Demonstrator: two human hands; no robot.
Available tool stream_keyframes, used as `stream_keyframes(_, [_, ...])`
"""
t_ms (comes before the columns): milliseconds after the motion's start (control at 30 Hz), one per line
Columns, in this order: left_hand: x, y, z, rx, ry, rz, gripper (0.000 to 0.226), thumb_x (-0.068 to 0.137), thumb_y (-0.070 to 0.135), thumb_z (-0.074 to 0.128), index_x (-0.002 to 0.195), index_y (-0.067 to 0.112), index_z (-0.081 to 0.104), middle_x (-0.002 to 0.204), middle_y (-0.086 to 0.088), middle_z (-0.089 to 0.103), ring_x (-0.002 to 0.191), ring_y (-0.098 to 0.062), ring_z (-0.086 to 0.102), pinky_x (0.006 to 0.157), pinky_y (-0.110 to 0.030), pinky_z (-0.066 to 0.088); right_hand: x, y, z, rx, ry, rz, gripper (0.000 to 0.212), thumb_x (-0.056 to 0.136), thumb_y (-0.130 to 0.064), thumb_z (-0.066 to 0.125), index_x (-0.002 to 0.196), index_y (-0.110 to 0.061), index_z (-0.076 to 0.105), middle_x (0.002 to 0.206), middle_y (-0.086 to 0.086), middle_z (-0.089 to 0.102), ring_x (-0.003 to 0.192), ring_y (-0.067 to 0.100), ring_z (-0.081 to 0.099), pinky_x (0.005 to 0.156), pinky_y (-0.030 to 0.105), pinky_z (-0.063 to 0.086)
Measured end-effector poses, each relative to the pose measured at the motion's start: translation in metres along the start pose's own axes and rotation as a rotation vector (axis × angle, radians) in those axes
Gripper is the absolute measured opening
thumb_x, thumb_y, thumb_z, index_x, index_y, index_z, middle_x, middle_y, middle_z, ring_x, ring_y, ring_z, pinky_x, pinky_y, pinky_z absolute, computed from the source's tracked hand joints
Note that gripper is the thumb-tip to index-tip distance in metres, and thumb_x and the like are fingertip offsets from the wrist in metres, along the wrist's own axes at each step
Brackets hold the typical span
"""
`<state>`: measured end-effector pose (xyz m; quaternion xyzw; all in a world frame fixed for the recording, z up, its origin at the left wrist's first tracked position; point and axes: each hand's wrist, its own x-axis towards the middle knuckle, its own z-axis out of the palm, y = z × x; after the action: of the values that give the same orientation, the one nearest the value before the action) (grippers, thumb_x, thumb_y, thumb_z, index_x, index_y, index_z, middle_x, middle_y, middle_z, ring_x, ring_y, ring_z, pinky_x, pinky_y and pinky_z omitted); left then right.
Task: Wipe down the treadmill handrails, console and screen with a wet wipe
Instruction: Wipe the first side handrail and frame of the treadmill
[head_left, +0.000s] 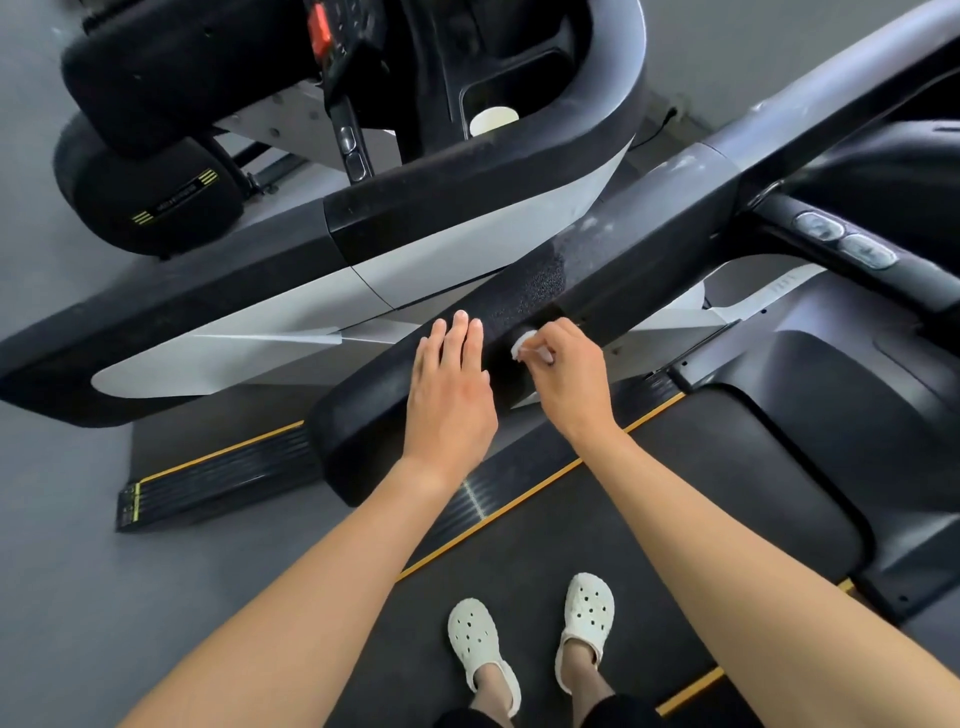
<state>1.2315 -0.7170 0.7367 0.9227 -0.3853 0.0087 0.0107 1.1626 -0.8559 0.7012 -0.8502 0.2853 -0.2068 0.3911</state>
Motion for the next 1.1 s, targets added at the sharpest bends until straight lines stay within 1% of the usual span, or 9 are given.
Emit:
stream_keyframes(133, [0.0,0.0,0.0,0.001,0.015,-0.004,0.064,0.106,0.023,0.047,0.162,0.008,0.019,0.169,-0.013,0.021,0.157,-0.031,0.017,0.128,-0.046,0.02,0.008,-0.011,-0.004,0.04,0.079,-0.093,0.005,0.091,-0.012,0.075,0.089,-0.015,0.072,0.089,-0.011,0.054,0.077,0.002,0.05,0.069,0.004,0.039])
stream_keyframes(233, [-0.002,0.001,0.002,-0.008,0.018,-0.004,0.065,0.107,0.023,0.045,0.163,0.009,0.015,0.17,-0.012,0.017,0.158,-0.03,0.015,0.128,-0.046,0.02,0.0,0.009,0.004,-0.017,-0.02,-0.063,0.007,0.093,-0.014,0.075,0.089,-0.018,0.07,0.092,-0.01,0.055,0.08,0.003,0.052,0.074,0.009,0.043])
stream_keyframes(367, [-0.006,-0.002,0.003,-0.025,0.015,0.015,0.065,0.107,0.023,0.043,0.164,0.011,0.013,0.172,-0.011,0.012,0.159,-0.028,0.009,0.128,-0.046,0.02,-0.014,0.028,0.017,-0.053,-0.128,0.092,0.007,0.094,-0.017,0.074,0.091,-0.023,0.073,0.096,-0.011,0.057,0.091,0.008,0.059,0.088,0.027,0.057])
stream_keyframes(500, [-0.013,-0.006,0.004,-0.049,0.051,0.042,0.065,0.105,0.02,0.048,0.163,0.013,0.019,0.171,-0.01,0.015,0.159,-0.028,0.011,0.128,-0.047,0.02,-0.008,-0.001,0.015,0.037,0.105,-0.109,0.005,0.094,-0.014,0.072,0.091,-0.018,0.071,0.096,-0.008,0.059,0.088,0.008,0.055,0.077,0.02,0.05])
stream_keyframes(600, [-0.022,-0.008,0.006,-0.041,0.076,0.048,0.066,0.102,0.017,0.053,0.162,0.014,0.023,0.169,-0.01,0.02,0.158,-0.028,0.014,0.127,-0.048,0.022,-0.002,-0.015,0.014,0.07,0.215,-0.222,0.008,0.094,-0.007,0.07,0.091,-0.014,0.069,0.098,-0.002,0.062,0.091,0.01,0.053,0.077,0.014,0.045])
stream_keyframes(700, [-0.027,-0.009,0.009,-0.021,0.093,0.063,0.069,0.101,0.017,0.052,0.162,0.013,0.021,0.17,-0.011,0.018,0.159,-0.029,0.012,0.128,-0.049,0.019,-0.013,0.005,0.025,0.029,0.173,-0.113,0.013,0.093,-0.004,0.069,0.089,-0.016,0.068,0.099,-0.005,0.06,0.09,0.009,0.054,0.077,0.021,0.049])
stream_keyframes(833, [-0.027,-0.004,0.015,-0.04,0.112,0.047,0.071,0.099,0.017,0.052,0.162,0.01,0.02,0.17,-0.013,0.016,0.159,-0.031,0.007,0.128,-0.051,0.014,-0.033,0.023,0.037,0.135,0.069,0.225,0.019,0.096,-0.004,0.065,0.087,-0.02,0.067,0.097,-0.011,0.058,0.088,0.0,0.059,0.087,0.024,0.055])
stream_keyframes(1033, [-0.028,-0.004,0.026,-0.054,0.166,0.196,0.074,0.093,0.01,0.055,0.16,0.003,0.026,0.17,-0.016,0.017,0.159,-0.031,0.006,0.127,-0.052,0.016,-0.018,-0.011,0.032,0.298,0.371,0.077,0.014,0.095,-0.002,0.063,0.089,-0.014,0.065,0.095,-0.005,0.059,0.088,0.006,0.057,0.075,0.019,0.048])
stream_keyframes(1100, [-0.028,-0.007,0.029,-0.027,0.172,0.217,0.074,0.093,0.01,0.055,0.16,0.003,0.026,0.17,-0.016,0.015,0.159,-0.032,0.004,0.128,-0.053,0.015,-0.016,-0.01,0.036,0.278,0.401,0.057,0.012,0.094,-0.002,0.062,0.089,-0.013,0.064,0.095,-0.004,0.058,0.085,0.006,0.055,0.073,0.018,0.046])
